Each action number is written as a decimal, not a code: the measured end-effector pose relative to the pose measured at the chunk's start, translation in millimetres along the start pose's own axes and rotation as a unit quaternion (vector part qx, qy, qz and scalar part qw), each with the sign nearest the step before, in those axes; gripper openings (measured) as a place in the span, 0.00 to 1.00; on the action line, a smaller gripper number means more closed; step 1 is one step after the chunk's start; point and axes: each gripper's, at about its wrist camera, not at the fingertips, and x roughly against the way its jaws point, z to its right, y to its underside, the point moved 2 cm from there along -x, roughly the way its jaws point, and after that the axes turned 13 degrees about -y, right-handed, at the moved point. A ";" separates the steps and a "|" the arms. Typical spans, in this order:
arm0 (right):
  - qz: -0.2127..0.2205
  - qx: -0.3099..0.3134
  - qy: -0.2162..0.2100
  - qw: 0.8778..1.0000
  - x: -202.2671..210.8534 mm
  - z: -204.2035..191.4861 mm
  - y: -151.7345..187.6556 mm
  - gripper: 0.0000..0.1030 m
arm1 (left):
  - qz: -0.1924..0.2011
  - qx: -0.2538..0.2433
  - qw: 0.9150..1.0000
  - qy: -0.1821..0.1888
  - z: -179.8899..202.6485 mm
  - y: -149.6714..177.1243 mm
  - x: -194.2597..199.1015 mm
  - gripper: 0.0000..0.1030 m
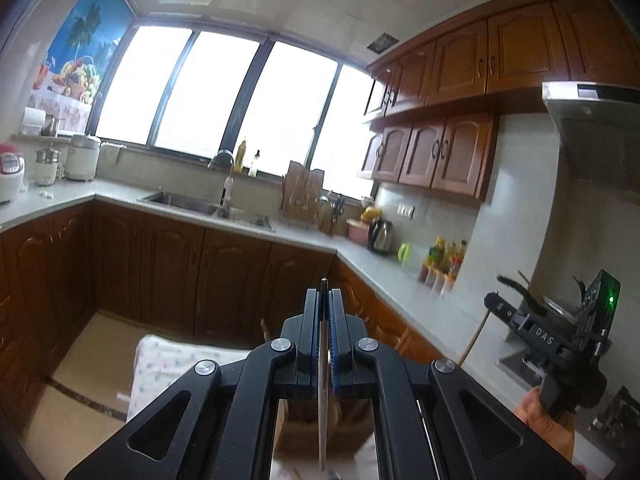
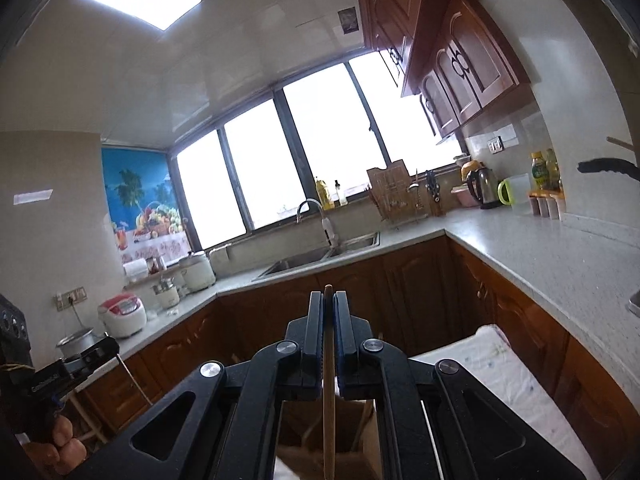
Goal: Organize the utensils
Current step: 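Lift both held chopsticks and carry them over the wooden holder, then open the left tool over the holder while the right tool releases its chopstick, then pull both open tools back toward the metal forks on the cloth, then close the left tool on a metal fork while the right tool grasps another fork, then lift both held forks and carry them over the wooden holder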
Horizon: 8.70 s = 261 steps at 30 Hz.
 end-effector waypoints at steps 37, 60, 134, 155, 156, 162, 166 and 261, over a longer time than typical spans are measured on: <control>-0.045 -0.035 0.038 0.998 -72.0 66.2 77.2 0.05 | -0.053 0.005 0.997 -0.058 27.0 81.2 -179.2 0.02; -0.047 -0.078 0.021 0.996 -54.0 71.5 70.1 0.58 | -0.063 -0.002 0.996 -0.064 18.3 75.0 -154.9 0.37; -0.336 -0.094 0.110 0.931 79.0 55.6 220.7 0.65 | -0.307 -0.060 0.941 -0.130 -27.7 158.4 -33.9 0.86; -0.402 -0.066 0.139 0.903 42.5 73.9 246.5 0.27 | -0.364 -0.146 0.909 -0.142 -11.1 183.6 -153.2 0.27; -0.400 -0.067 0.137 0.904 42.0 73.8 246.4 0.27 | -0.365 -0.139 0.910 -0.139 -12.3 183.1 -152.5 0.27; -0.374 -0.070 0.118 0.917 46.3 66.1 232.8 0.23 | -0.355 -0.114 0.919 -0.130 -18.2 174.5 -129.4 0.26; -0.355 -0.066 0.107 0.927 50.9 56.8 217.0 0.22 | -0.339 -0.094 0.929 -0.113 -18.1 160.1 -102.5 0.26; -0.132 -0.003 0.010 0.991 -74.6 20.1 58.8 0.22 | -0.038 -0.001 0.997 -0.066 11.7 49.5 -127.0 0.25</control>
